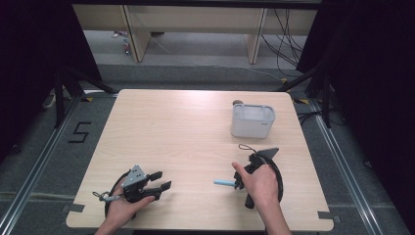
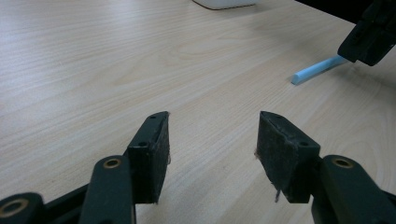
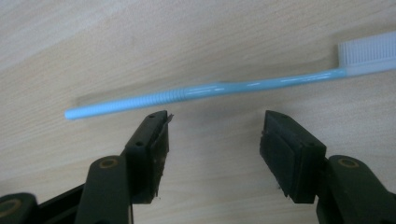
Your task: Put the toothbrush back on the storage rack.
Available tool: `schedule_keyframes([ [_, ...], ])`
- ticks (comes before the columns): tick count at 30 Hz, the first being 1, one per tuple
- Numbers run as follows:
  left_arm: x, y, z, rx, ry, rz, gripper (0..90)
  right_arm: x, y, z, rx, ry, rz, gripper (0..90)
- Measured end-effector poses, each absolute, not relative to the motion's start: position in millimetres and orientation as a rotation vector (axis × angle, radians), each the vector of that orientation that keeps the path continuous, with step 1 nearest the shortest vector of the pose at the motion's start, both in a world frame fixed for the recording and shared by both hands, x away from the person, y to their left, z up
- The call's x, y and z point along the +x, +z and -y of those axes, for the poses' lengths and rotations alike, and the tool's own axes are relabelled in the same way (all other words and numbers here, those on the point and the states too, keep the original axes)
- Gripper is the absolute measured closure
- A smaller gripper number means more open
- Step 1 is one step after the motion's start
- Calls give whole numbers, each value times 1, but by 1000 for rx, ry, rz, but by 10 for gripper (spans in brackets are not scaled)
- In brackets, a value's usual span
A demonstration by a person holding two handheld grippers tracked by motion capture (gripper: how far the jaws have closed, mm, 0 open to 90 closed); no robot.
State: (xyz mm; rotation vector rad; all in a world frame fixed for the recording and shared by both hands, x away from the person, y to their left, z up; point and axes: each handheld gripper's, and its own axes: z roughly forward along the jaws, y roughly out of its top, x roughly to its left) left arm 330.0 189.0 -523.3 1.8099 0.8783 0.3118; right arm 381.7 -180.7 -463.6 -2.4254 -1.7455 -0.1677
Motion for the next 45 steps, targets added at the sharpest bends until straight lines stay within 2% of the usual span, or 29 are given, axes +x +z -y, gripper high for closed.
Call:
schedule_keyframes([
  [45, 329, -523, -189, 1825, 317, -861, 431, 397, -465, 180, -2645, -137, 1486, 395],
])
